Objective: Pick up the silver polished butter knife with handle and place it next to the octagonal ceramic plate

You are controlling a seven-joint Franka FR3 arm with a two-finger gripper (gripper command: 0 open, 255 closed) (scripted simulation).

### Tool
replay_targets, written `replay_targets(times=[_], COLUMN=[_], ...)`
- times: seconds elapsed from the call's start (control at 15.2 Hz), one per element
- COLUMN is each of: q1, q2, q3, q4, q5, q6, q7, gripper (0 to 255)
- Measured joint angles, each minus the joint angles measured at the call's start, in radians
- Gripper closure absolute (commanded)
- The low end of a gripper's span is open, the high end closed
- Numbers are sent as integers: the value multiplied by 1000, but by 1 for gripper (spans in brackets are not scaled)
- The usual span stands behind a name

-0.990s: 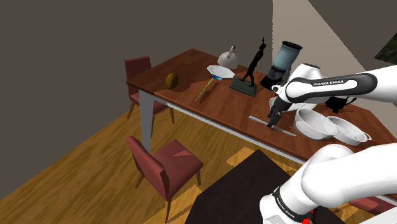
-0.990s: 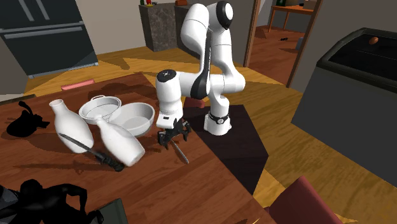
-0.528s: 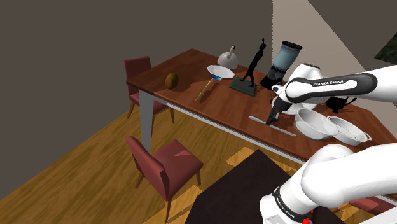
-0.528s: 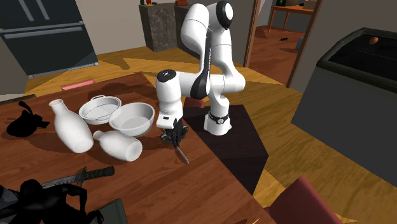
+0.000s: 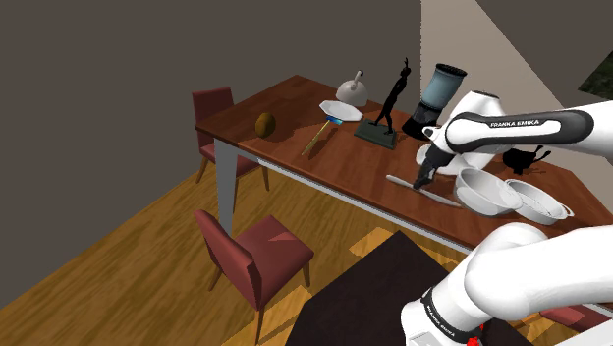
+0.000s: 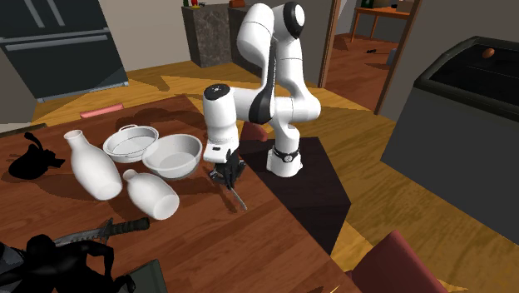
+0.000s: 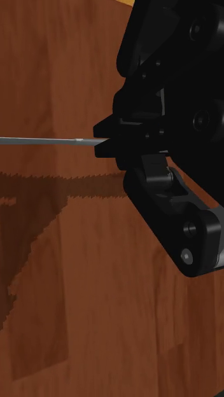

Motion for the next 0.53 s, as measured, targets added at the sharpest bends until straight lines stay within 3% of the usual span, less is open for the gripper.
replay_targets(times=[0.53], q1=[-9], q2=[-65], q3=[55], q4=[67], q5=[20], q6=[-132], q7=[6], gripper=[255])
